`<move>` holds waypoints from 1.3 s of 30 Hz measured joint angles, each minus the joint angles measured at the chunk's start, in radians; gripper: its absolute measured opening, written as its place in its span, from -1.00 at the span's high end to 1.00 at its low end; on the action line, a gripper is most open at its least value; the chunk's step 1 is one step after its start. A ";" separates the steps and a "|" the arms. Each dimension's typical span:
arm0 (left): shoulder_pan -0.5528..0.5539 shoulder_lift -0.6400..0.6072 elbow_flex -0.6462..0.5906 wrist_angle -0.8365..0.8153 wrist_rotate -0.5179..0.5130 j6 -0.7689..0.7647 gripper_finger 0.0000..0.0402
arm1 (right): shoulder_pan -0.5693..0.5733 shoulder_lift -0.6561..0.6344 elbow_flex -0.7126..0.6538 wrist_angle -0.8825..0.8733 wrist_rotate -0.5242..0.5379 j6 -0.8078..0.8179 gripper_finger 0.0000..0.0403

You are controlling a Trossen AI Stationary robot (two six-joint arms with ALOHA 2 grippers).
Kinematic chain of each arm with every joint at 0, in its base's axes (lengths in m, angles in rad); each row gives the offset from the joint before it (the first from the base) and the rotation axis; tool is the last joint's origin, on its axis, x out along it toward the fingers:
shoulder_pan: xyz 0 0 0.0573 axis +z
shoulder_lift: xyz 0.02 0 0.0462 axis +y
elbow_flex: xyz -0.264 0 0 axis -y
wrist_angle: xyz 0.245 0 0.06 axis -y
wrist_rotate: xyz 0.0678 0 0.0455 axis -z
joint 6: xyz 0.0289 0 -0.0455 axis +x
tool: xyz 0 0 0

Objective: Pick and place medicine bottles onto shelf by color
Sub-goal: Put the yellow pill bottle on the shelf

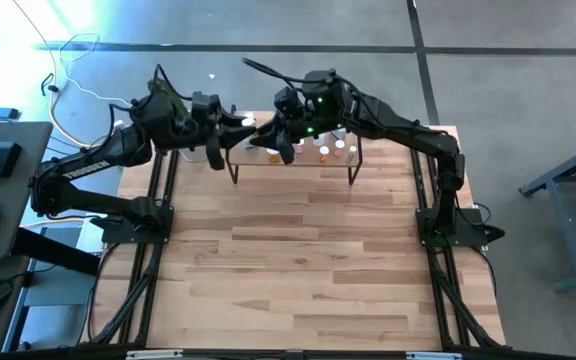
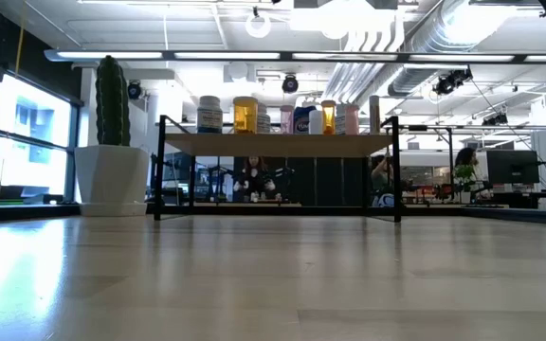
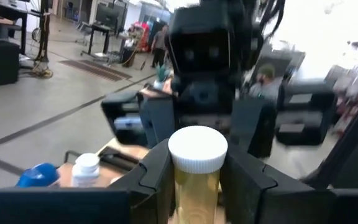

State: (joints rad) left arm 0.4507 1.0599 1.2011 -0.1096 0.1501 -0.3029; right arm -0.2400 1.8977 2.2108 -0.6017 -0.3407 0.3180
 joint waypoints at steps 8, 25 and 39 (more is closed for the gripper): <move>0.000 0.000 0.000 -0.114 -0.028 0.161 0.50 | -0.008 0.000 0.000 -0.067 -0.007 0.080 -0.03; 0.001 -0.058 0.000 -0.353 -0.092 0.402 0.50 | -0.051 -0.045 0.000 -0.074 0.003 0.163 -0.07; 0.000 -0.182 -0.175 -0.307 -0.145 0.240 0.50 | -0.158 -0.209 0.000 -0.071 0.085 -0.024 -0.07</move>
State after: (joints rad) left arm 0.4507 0.8781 1.0262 -0.4163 0.0049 -0.0626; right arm -0.3977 1.6888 2.2108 -0.6725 -0.2560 0.2935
